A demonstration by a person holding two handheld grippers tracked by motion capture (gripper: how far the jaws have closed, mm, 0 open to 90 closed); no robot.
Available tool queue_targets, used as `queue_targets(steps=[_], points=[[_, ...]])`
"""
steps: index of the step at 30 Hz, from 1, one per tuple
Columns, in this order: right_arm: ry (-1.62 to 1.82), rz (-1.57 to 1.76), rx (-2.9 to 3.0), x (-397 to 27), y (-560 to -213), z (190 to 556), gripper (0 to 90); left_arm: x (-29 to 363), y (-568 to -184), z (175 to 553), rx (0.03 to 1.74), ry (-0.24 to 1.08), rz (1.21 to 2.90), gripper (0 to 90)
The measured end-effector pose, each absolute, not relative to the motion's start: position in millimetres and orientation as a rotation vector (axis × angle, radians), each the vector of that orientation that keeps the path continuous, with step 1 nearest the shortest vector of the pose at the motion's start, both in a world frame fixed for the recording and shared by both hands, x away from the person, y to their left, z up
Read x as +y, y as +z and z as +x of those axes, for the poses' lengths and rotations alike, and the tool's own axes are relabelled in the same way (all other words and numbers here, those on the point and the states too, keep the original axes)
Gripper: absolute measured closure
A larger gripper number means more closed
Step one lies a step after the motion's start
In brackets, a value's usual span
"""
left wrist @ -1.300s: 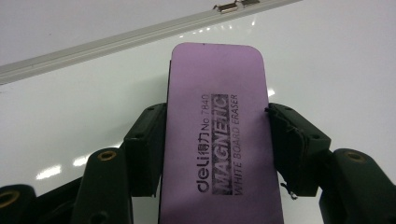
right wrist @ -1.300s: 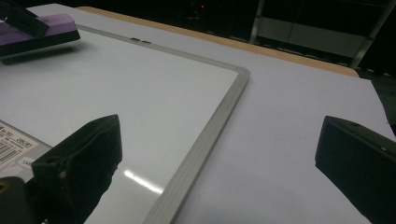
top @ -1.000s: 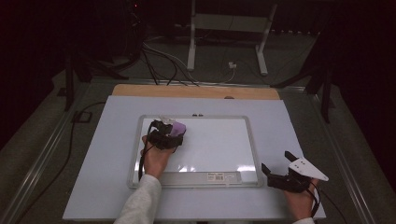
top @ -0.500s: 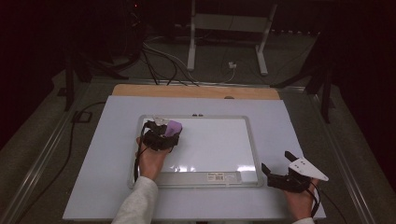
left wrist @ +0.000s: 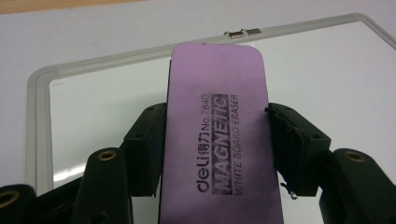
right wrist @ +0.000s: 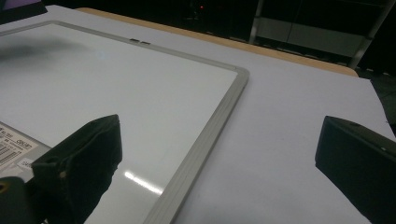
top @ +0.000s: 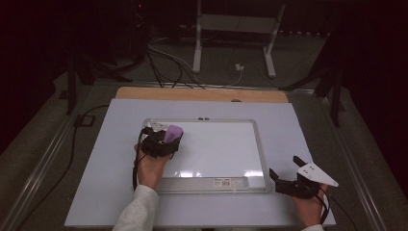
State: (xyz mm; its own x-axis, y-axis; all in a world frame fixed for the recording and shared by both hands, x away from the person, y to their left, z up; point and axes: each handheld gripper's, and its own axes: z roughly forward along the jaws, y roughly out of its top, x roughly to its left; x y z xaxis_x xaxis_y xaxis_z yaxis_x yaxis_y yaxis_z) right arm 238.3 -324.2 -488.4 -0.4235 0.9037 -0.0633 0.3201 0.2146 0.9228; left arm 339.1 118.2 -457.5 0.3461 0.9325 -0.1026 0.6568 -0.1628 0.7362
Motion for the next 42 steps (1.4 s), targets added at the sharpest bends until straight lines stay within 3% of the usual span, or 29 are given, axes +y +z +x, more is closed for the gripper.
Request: queue_targets(steps=[42], points=[[1.194,1.133,1.868,-324,-488,237,1.1,152,-481,290,1.483,0.438,1.907,41.9]])
